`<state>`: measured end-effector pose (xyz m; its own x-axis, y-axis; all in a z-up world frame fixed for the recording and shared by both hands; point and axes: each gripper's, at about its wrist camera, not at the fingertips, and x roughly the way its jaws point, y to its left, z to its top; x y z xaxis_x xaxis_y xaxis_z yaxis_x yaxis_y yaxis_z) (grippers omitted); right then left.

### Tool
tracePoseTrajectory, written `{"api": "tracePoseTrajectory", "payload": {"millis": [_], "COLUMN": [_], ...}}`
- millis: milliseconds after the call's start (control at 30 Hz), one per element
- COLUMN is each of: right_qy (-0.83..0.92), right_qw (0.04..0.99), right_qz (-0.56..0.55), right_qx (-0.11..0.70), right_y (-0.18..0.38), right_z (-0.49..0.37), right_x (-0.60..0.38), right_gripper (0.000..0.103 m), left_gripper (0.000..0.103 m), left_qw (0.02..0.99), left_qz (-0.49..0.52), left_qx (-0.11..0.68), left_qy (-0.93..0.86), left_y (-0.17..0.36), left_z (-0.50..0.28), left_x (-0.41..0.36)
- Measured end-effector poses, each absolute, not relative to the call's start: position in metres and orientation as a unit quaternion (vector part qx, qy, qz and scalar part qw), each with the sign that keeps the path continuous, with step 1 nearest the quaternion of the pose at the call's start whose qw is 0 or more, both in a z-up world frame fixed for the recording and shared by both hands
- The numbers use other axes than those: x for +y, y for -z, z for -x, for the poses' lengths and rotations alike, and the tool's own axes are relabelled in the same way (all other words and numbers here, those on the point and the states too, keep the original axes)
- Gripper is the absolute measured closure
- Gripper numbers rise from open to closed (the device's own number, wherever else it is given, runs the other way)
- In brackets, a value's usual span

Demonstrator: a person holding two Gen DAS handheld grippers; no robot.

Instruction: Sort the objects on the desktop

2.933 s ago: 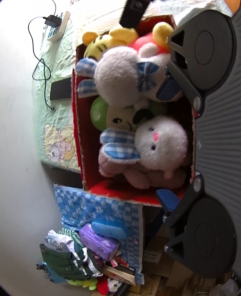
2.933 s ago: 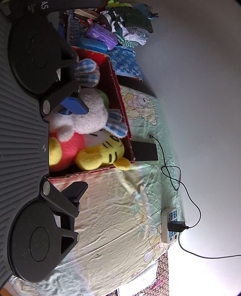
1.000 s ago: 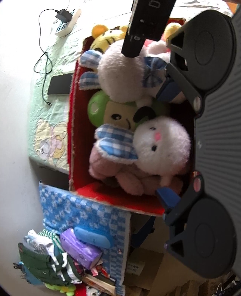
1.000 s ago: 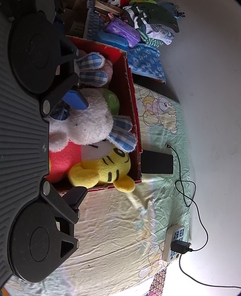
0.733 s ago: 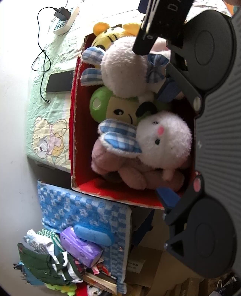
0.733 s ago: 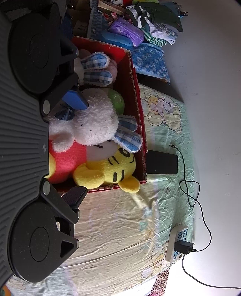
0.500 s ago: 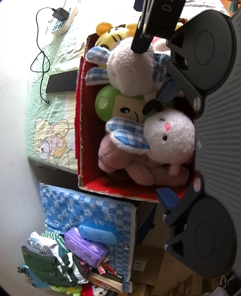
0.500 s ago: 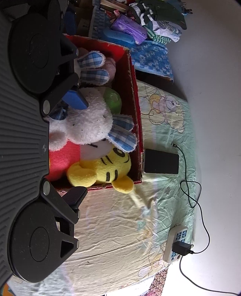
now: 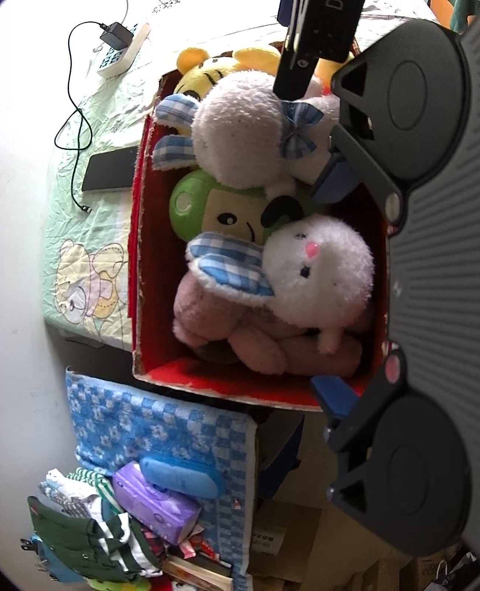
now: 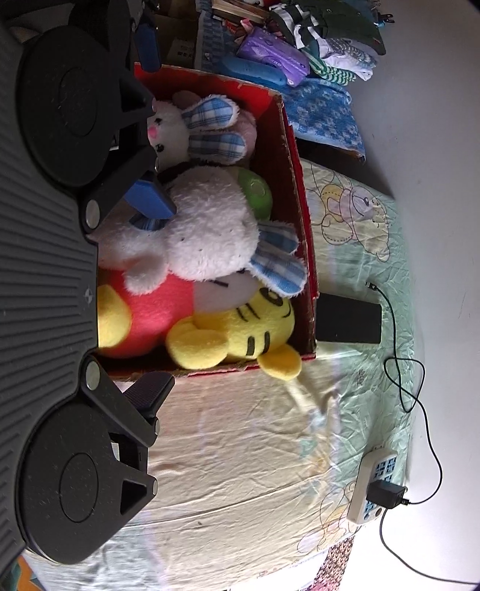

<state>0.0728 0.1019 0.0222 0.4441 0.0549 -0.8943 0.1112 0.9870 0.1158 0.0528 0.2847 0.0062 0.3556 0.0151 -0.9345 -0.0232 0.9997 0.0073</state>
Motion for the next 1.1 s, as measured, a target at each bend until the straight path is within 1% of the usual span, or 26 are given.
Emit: {"api": "tracePoseTrajectory", "payload": {"millis": [300,533,767,1100], "right_qy": [0.018,0.006,0.005,0.000], "right_qw": [0.847,0.850,0.854,0.856], "right_qz": [-0.098,-0.089,-0.070,-0.080], "right_qx": [0.522,0.519,0.515,0.510], "right_y": [-0.019,-0.017,-0.019,-0.021], "right_z": [-0.075,-0.082,-0.085,-0.083], "right_x": [0.103,0.111,0.115,0.113], "right_gripper": [0.011,0.011,0.011,0.011], "left_gripper": [0.003,0.007,0.008,0.007], "left_qw": [0.835,0.832,0.835,0.838], "left_qz": [-0.013,-0.022,-0.024,-0.025], "left_qx": [0.549,0.554,0.549,0.545], "left_qy": [-0.020,-0.031,-0.029,-0.020], "left_y": [-0.010,-0.003,0.000,-0.004], "left_z": [-0.054,-0.060,-0.063,-0.063], "left_x": [0.286,0.286,0.283,0.278]}}
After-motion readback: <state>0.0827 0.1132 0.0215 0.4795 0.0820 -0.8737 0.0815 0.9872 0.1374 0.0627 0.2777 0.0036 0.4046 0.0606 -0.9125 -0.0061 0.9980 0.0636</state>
